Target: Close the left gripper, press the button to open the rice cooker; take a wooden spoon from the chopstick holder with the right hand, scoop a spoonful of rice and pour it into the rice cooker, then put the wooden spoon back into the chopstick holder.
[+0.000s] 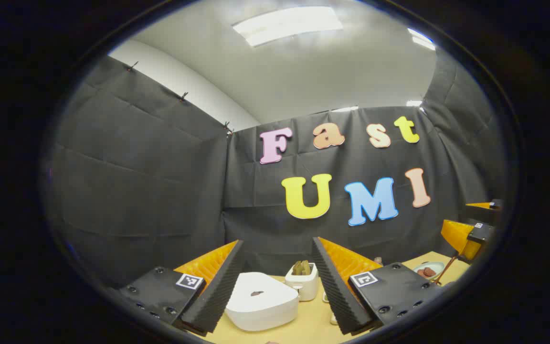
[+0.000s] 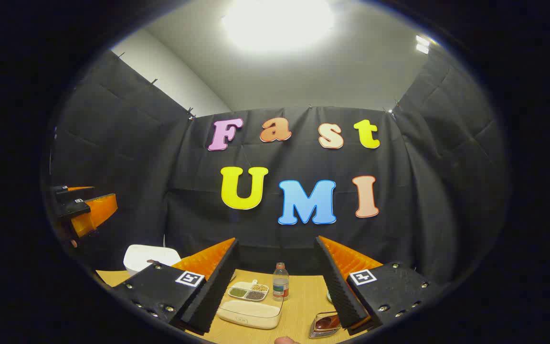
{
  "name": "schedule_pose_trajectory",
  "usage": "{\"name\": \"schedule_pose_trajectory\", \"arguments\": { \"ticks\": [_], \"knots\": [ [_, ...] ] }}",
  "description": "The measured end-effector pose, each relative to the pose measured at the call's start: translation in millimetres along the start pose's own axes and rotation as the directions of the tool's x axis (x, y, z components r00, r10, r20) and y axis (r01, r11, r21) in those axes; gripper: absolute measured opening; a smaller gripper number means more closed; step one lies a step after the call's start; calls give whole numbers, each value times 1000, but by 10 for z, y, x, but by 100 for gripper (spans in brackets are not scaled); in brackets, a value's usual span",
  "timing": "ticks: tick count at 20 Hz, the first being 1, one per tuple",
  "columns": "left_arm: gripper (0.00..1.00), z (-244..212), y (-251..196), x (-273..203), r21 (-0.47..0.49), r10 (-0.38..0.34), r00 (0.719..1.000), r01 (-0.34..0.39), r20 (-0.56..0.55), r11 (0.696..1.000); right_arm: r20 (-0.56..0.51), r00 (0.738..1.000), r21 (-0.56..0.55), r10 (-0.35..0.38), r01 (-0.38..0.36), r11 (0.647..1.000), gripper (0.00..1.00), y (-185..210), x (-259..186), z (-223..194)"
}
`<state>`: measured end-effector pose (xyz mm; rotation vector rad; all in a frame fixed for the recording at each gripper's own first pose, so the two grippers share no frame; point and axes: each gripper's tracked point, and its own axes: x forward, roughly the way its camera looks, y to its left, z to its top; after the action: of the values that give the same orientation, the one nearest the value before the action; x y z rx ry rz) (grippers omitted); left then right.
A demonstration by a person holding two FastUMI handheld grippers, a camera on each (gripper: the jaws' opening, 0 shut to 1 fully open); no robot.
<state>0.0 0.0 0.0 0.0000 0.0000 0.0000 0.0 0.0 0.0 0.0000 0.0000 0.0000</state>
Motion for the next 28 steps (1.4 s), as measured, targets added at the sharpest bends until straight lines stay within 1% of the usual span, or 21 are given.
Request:
{"name": "schedule_pose_trajectory", "arguments": {
  "ticks": [1, 2, 6, 10, 11, 12, 13, 15, 16, 18, 19, 20, 21, 27, 28],
  "knots": [
    [94, 9, -6, 11, 4, 1, 1000, -1, -3, 1000, -1, 1000, 0, 2, -2, 1000, 95, -2, 6, -3],
    [96, 13, -16, 15, 7, 2, 1000, -2, -3, 1000, -2, 1000, 2, 5, -5, 1000, 95, 0, 20, -4],
    [96, 9, -19, 23, 14, 9, 1000, -9, 0, 1000, -6, 1000, 8, 8, -8, 1000, 95, -2, 52, -36],
    [96, -38, 9, 37, -1, 19, 1000, -19, -10, 1000, -14, 1000, 12, -2, 2, 1000, 95, -33, 76, -88],
    [94, -55, 23, 44, -7, 23, 1000, -23, -15, 1000, -18, 1000, 12, -6, 6, 1000, 95, -33, 80, -106],
    [94, -59, 30, 50, -12, 25, 999, -26, -20, 1000, -19, 1000, 11, -8, 8, 1000, 95, -38, 78, -103],
    [97, -65, 46, 56, -16, 30, 999, -31, -22, 999, -16, 1000, 8, -11, 12, 1000, 95, -52, 73, -91],
    [97, -96, 62, 67, -18, 36, 999, -37, -28, 999, -8, 1000, -1, -16, 16, 1000, 95, -74, 52, -70],
    [94, -105, 68, 78, -17, 40, 999, -41, -30, 999, -7, 1000, -5, -18, 18, 1000, 95, -88, 39, -68],
    [94, -119, 94, 84, -19, 48, 998, -48, -36, 999, -8, 1000, -11, -19, 18, 1000, 95, -100, 26, -74],
    [97, -140, 109, 76, -22, 49, 998, -50, -37, 998, -4, 1000, -13, -24, 24, 1000, 95, -118, 22, -67],
    [97, -141, 120, 74, -24, 51, 998, -52, -38, 998, -3, 1000, -10, -30, 30, 1000, 95, -133, 20, -68],
    [94, -144, 130, 84, -22, 51, 998, -52, -39, 998, -6, 1000, -3, -30, 30, 1000, 95, -135, 17, -84],
    [94, -181, 206, 178, -5, 60, 997, -60, -47, 998, -13, 999, 10, -47, 47, 999, 95, -154, 55, -105],
    [97, -208, 213, 212, -5, 58, 997, -58, -53, 998, -15, 999, 13, -51, 51, 999, 95, -159, 66, -115]
  ]
}}
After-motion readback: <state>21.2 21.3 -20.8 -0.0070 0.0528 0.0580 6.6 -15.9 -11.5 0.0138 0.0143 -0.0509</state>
